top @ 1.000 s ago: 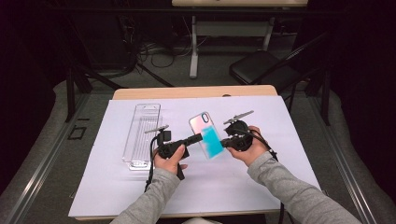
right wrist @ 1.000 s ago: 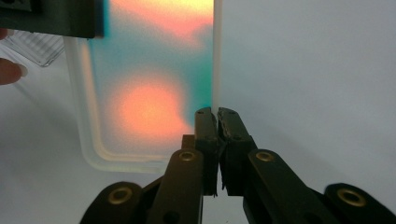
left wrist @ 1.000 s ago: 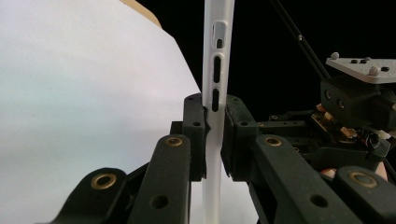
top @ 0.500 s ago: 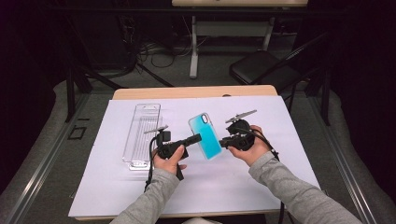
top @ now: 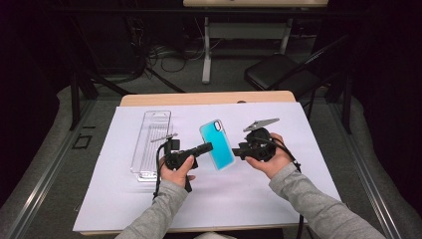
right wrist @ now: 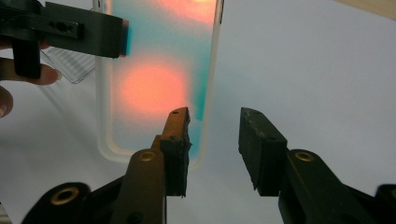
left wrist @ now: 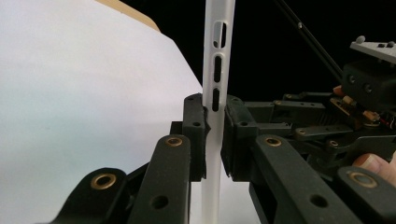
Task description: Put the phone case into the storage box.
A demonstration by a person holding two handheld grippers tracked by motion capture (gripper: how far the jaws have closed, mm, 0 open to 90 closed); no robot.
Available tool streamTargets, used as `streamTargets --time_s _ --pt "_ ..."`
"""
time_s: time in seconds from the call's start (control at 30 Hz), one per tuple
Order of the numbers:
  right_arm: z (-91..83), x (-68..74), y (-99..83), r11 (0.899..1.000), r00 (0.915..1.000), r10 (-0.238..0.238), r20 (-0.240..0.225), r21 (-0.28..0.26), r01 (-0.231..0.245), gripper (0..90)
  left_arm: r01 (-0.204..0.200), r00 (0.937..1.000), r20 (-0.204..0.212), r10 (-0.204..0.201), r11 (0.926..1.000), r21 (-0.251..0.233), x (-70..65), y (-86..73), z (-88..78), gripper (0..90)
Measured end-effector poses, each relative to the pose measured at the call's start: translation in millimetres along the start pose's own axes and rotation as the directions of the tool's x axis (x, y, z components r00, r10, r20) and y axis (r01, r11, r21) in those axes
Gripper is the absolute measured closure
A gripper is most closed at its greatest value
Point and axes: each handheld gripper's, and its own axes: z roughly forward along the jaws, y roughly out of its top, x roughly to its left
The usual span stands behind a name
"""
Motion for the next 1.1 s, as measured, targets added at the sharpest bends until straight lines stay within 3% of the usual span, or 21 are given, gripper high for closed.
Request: streamTargets --time_s 0.27,0.53,0.9,1.03,1.1 --pt "-6.7 2.3 -0.5 0.999 0.9992 -0.028 -0.029 -0.044 0.027 61.5 -0.063 0.998 -0.002 0.063 0.998 -0.003 -2.7 3.1 -7.2 81.2" --pt "-10.6 7.6 -0.1 0.994 0.9976 -0.059 -0.036 -0.092 0.055 59.2 -0.136 0.9907 0.0 0.136 0.9907 0.0 -6.2 4.7 -14.5 81.2" --pt "-14.5 10.7 -1.6 0.989 0.9952 -0.071 -0.067 -0.131 0.061 57.6 -0.267 0.9638 0.007 0.267 0.9637 0.014 -12.3 4.3 -22.4 81.2" --pt "-16.5 12.4 -4.8 0.987 0.9936 -0.084 -0.076 -0.145 0.072 57.6 -0.293 0.9562 0.016 0.292 0.9562 0.013 -14.4 3.9 -25.2 81.2" --pt "-17.6 13.6 -6.4 0.986 0.9937 -0.08 -0.078 -0.154 0.068 57.6 -0.315 0.949 0.02 0.315 0.9489 0.021 -15.1 3.9 -26.9 81.3"
